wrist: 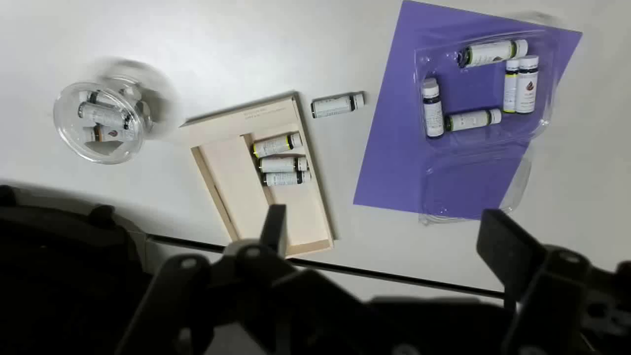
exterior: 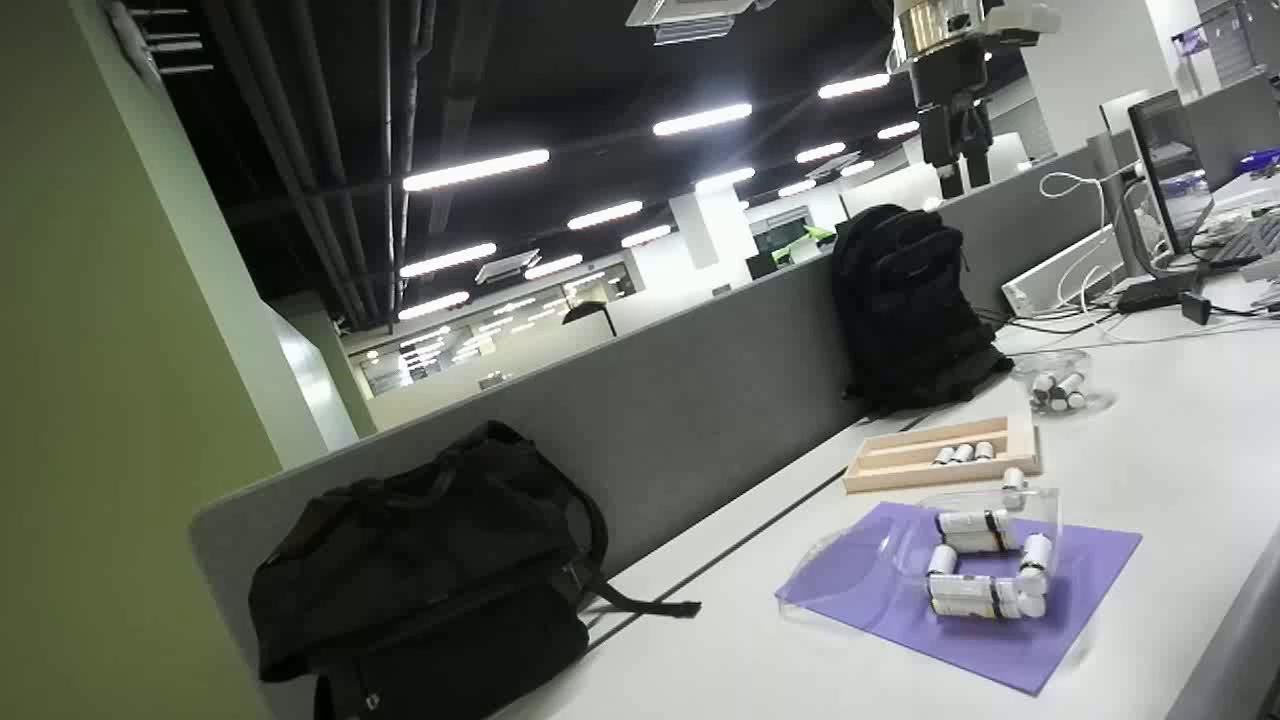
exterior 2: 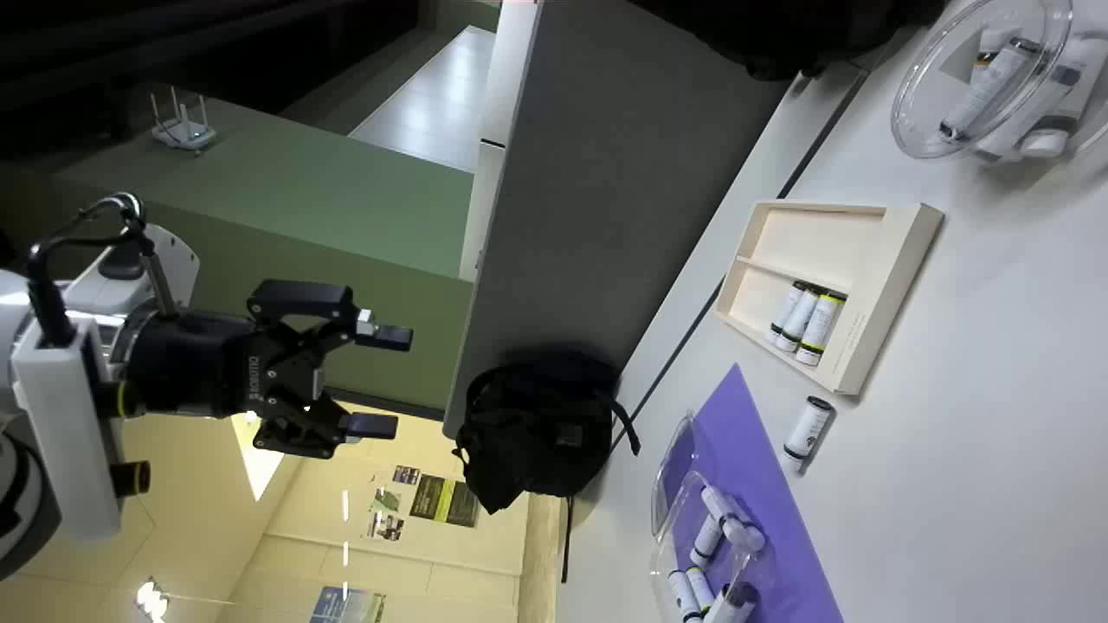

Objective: Pick up the bottle from the table and put it in the wooden tray.

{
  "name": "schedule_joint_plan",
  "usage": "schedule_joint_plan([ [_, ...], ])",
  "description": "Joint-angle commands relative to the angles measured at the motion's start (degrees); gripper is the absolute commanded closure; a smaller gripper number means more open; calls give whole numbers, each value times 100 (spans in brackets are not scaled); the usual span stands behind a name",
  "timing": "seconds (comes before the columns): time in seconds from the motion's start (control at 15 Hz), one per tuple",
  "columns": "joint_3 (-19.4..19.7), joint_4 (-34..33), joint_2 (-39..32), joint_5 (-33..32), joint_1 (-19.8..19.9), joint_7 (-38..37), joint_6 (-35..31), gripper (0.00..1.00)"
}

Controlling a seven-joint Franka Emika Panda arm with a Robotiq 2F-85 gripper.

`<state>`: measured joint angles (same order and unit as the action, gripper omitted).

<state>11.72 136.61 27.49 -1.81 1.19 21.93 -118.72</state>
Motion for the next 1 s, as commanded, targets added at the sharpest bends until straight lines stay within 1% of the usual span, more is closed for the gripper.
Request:
schedule_joint_plan([
  [0.0,-47,-14,-10,28,52,20,16,0],
  [0.47,-46,-15,-9,28,52,20,15,0],
  [0.6,-115,34,-206,29,188,-514,-464,0],
  [0.73,-162,-10,-514,83,322,-1046,-659,0],
  [0.93,-225,118,-962,76,528,-1725,-1146,0],
])
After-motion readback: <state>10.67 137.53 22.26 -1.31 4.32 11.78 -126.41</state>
